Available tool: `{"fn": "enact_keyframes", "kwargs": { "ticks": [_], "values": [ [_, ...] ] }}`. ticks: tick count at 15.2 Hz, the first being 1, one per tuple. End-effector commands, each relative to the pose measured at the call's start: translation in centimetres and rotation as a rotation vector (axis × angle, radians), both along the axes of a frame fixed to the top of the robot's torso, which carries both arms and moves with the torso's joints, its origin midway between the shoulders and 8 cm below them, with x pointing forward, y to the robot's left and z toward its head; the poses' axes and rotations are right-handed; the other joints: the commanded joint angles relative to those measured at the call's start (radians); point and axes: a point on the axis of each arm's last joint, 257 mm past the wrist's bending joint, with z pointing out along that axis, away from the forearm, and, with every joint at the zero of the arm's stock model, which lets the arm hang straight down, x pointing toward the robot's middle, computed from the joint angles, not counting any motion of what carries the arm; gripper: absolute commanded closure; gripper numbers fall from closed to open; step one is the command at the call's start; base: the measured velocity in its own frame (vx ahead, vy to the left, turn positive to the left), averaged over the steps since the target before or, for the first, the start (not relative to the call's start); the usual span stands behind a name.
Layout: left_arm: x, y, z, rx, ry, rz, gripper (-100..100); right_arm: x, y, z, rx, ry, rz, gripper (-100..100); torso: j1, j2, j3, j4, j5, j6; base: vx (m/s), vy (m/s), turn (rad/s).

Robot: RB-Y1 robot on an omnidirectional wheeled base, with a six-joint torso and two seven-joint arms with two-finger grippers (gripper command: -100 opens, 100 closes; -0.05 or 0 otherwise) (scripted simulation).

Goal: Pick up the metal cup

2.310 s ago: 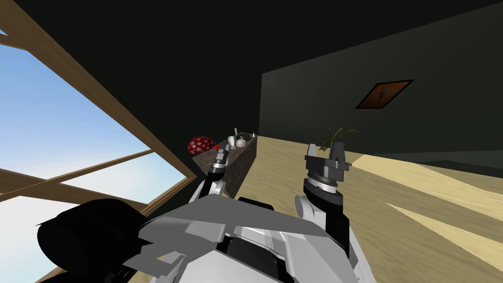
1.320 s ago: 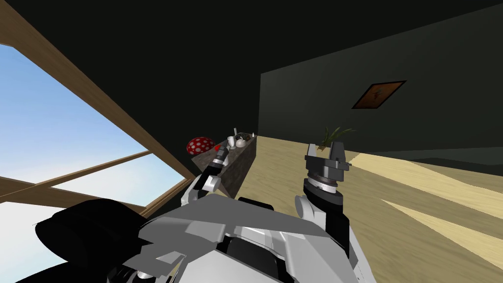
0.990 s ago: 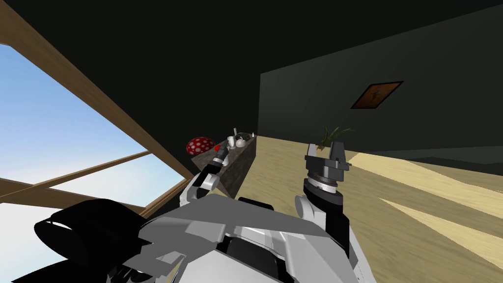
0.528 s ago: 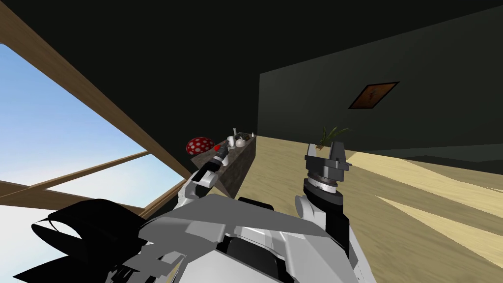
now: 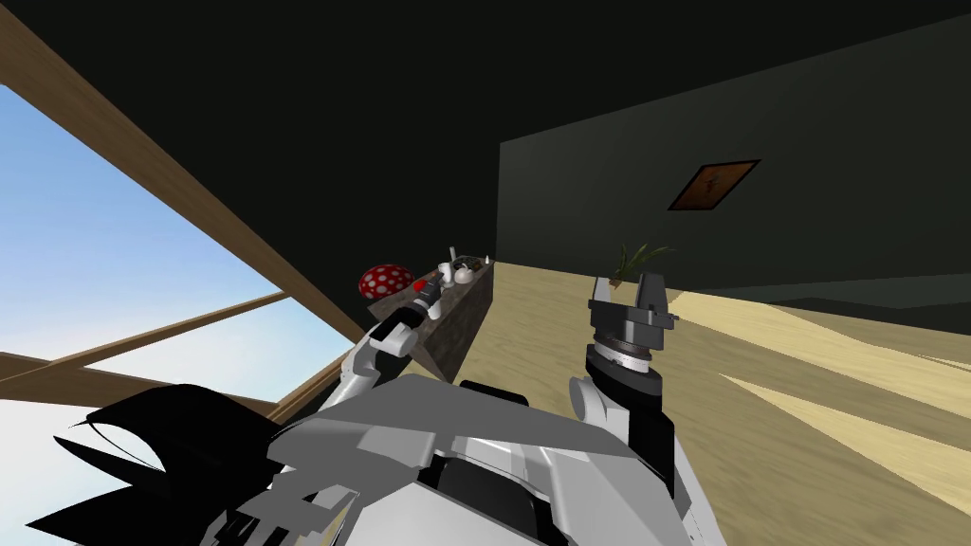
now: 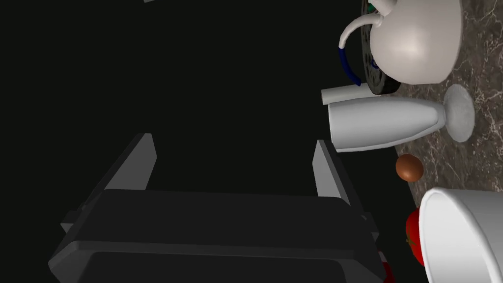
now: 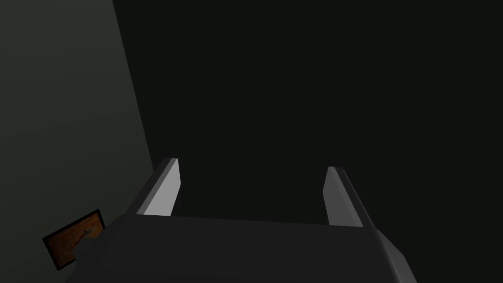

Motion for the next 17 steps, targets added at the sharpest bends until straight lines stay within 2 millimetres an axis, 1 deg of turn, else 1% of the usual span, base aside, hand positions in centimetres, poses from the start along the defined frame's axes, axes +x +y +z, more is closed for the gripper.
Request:
{"fn": "enact_keyframes", "kwargs": {
  "ticks": [1,3,4,6,8,10,12,14,16,17],
  "values": [
    [0.4,0.3,-0.5,-0.009,0.042,-0.01,-100,0.0,0.0,0.0,0.0,0.0,0.0,0,0.0,0.0,0.0,0.0,0.0,0.0,-0.012,0.003,-0.023],
    [0.5,0.5,-1.4,-0.007,0.078,-0.005,-100,0.0,0.0,0.0,0.0,0.0,0.0,0,0.0,0.0,0.0,0.0,0.0,0.0,-0.013,0.005,-0.024],
    [0.8,0.6,-1.2,-0.017,0.093,-0.019,-100,0.0,0.0,0.0,0.0,0.0,0.0,0,0.0,0.0,0.0,0.0,0.0,0.0,-0.016,0.005,-0.03],
    [0.8,0.8,-2.2,-0.014,0.134,-0.012,-100,0.0,0.0,0.0,0.0,0.0,0.0,0,0.0,0.0,0.0,0.0,0.0,0.0,-0.016,0.006,-0.024],
    [1.1,1.0,-2.4,-0.022,0.164,-0.024,-100,0.0,0.0,0.0,0.0,0.0,0.0,0,0.0,0.0,0.0,0.0,0.0,0.0,-0.009,0.004,-0.011],
    [1.1,1.1,-3.3,-0.02,0.202,-0.018,-100,0.0,0.0,0.0,0.0,0.0,0.0,0,0.0,0.0,0.0,0.0,0.0,0.0,-0.013,0.006,-0.027],
    [1.3,1.3,-3.4,-0.027,0.231,-0.03,-100,0.0,0.0,0.0,0.0,0.0,0.0,0,0.0,0.0,0.0,0.0,0.0,0.0,-0.01,0.004,-0.013],
    [1.2,1.5,-4.4,-0.024,0.27,-0.024,-100,0.0,0.0,0.0,0.0,0.0,0.0,0,0.0,0.0,0.0,0.0,0.0,0.0,-0.016,0.006,-0.026],
    [1.4,1.6,-4.5,-0.031,0.303,-0.035,-100,0.0,0.0,0.0,0.0,0.0,0.0,0,0.0,0.0,0.0,0.0,0.0,0.0,-0.009,0.005,-0.013],
    [1.3,1.7,-5.0,-0.029,0.32,-0.032,-100,0.0,0.0,0.0,0.0,0.0,0.0,0,0.0,0.0,0.0,0.0,0.0,0.0,-0.014,0.009,-0.04]
  ]
}}
